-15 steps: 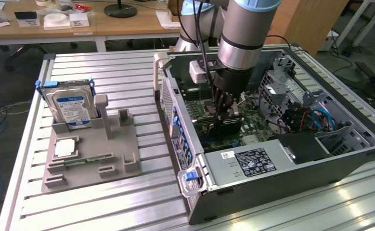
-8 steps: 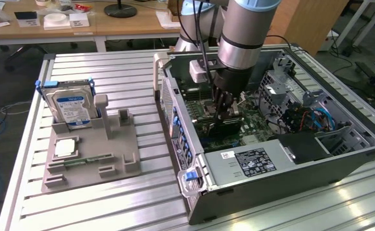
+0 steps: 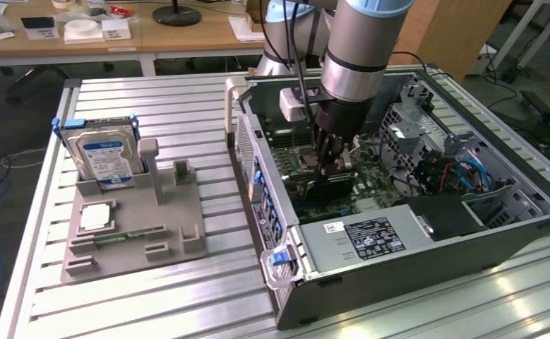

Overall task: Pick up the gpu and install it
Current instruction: 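Press down on the gpu until it lock into place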

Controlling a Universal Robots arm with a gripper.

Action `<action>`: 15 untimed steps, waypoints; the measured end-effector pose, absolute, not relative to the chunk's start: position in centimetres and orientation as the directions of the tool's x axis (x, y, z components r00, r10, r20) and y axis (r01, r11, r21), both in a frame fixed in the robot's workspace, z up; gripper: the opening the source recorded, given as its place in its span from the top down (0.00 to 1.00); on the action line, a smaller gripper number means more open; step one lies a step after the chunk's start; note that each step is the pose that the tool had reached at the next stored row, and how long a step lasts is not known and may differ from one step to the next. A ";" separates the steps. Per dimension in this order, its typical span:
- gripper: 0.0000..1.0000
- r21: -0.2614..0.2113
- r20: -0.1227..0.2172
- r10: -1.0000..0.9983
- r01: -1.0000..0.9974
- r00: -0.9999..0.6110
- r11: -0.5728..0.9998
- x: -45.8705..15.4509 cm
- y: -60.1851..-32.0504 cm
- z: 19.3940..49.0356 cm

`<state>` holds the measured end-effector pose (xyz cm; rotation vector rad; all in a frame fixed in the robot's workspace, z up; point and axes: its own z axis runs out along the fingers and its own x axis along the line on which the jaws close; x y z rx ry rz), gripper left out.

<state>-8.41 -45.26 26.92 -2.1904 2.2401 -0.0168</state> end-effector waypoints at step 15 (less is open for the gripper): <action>0.89 -0.013 0.001 -1.000 -1.000 -0.023 0.023 -8.4 -45.2 26.0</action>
